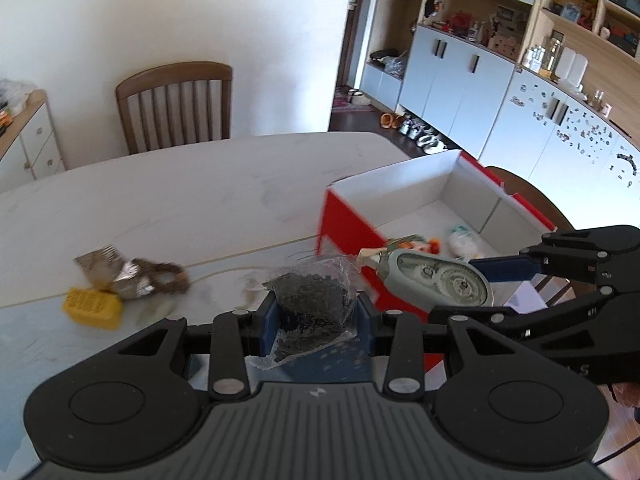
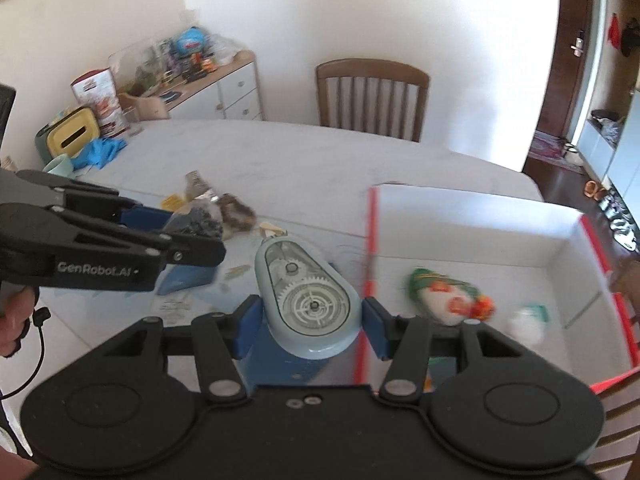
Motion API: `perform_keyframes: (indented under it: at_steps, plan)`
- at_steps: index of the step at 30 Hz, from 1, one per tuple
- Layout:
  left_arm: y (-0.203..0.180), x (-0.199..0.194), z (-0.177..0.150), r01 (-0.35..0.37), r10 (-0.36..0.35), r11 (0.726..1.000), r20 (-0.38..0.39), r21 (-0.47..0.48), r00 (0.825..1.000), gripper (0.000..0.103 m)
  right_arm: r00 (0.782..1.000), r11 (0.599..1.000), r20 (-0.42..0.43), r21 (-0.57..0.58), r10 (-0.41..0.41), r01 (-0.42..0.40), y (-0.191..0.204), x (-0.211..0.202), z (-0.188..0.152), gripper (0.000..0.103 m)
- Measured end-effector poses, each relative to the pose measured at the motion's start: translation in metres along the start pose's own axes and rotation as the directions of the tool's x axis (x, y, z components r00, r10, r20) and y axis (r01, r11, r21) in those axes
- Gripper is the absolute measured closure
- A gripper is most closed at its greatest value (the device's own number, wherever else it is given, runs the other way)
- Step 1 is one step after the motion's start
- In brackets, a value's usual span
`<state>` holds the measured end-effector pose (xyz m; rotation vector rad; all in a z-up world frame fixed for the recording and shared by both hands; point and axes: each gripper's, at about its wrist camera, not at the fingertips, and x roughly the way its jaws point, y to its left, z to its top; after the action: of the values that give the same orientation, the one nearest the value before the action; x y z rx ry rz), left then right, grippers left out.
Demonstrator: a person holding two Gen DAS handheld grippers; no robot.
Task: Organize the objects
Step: 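Carry the black bead bag and tape dispenser with both tools into the red box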
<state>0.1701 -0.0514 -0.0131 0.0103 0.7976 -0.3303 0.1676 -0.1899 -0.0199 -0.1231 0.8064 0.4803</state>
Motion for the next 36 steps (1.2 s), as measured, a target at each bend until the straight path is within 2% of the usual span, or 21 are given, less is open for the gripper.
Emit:
perform_keyframes:
  at_steps: [11,19,28,36]
  plan:
    - [-0.061,0.025,0.027,0.024,-0.024,0.998,0.0,0.06,1.0,0.065,0.997,0.996,0.022,0.048,-0.075,0.074,-0.065,-0.02,-0.01,0.05]
    - [-0.093,0.051,0.036,0.041,-0.038,0.995,-0.034,0.09,0.999,0.065,0.993,0.99,0.021,0.079,-0.119,0.117,-0.102,-0.024,-0.017,0.05]
    - [-0.127,0.084,0.048,0.045,-0.037,0.989,-0.055,0.142,0.998,0.065,0.984,0.979,-0.012,0.101,-0.179,0.179,-0.143,-0.01,-0.017,0.05]
    - [-0.146,0.117,0.05,0.044,-0.026,0.984,-0.103,0.175,0.994,0.065,0.975,0.965,-0.082,0.142,-0.208,0.218,-0.183,0.019,-0.02,0.05]
